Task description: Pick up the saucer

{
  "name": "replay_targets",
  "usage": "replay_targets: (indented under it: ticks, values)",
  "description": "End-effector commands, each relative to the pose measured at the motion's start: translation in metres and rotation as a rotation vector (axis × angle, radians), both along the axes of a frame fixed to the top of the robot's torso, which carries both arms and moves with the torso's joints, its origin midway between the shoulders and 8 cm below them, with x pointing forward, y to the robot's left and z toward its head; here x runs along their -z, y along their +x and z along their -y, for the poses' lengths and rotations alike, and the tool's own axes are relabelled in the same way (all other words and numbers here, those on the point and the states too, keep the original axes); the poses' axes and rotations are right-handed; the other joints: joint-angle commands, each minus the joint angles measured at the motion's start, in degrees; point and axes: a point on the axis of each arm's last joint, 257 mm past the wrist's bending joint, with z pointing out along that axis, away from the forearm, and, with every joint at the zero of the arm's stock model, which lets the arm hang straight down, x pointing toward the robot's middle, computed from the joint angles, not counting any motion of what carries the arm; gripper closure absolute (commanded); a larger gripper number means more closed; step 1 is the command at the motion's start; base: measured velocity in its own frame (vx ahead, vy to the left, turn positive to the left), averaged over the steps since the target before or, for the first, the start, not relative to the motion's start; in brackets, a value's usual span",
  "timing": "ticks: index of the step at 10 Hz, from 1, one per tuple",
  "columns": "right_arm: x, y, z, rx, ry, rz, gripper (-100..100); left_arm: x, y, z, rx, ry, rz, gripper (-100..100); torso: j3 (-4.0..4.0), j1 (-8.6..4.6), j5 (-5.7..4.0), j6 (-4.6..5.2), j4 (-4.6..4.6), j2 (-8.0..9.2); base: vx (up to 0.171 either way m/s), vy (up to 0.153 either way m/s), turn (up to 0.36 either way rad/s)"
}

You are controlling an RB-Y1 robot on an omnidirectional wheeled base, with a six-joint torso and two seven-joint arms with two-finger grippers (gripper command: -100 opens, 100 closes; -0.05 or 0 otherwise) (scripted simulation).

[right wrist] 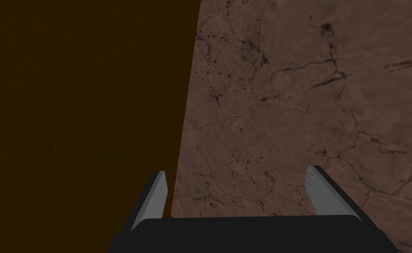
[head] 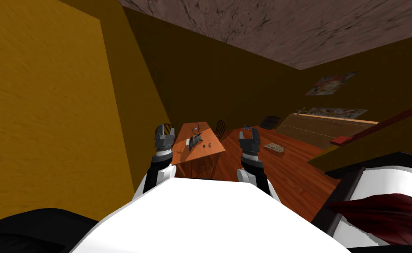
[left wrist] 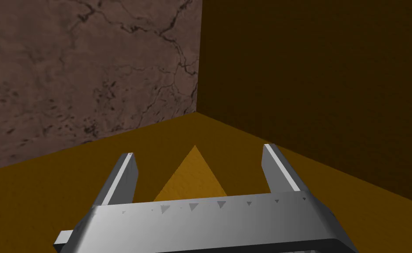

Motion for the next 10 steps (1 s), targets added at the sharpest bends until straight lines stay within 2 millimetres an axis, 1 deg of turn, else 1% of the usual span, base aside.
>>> replay_targets:
  ticks: [1, 4, 8, 9, 10]
  values:
    - [0.000, 0.000, 0.000, 0.000, 0.000, 0.000, 0, 0.010, 0.007, 0.001, 0.022, 0.008, -0.029, -100, 0.00, 0.00, 0.00, 0.00, 0.00, 0.00, -0.001, -0.030, -0.041]
    - [0.000, 0.000, 0.000, 0.000, 0.000, 0.000, 0, 0.035, 0.022, -0.002, 0.059, 0.000, -0.094, -100, -0.01, -0.24, -0.05, 0.01, -0.01, -0.02, 0.002, -0.066, -0.047]
    - [0.000, 0.000, 0.000, 0.000, 0.000, 0.000, 0, 0.083, 0.049, -0.014, 0.109, -0.062, -0.210, -100, -0.01, -0.37, -0.08, 0.02, -0.01, -0.02, 0.002, -0.092, -0.080]
    - [0.000, 0.000, 0.000, 0.000, 0.000, 0.000, 0, 0.088, 0.050, -0.015, 0.107, -0.065, -0.221, -100, -0.01, -0.38, -0.09, 0.01, -0.01, -0.02, 0.007, -0.067, -0.024]
    - [0.000, 0.000, 0.000, 0.000, 0.000, 0.000, 0, 0.101, 0.057, -0.020, 0.118, -0.090, -0.250, -100, -0.01, -0.27, -0.07, -0.01, 0.00, -0.02, 0.010, -0.051, -0.047]
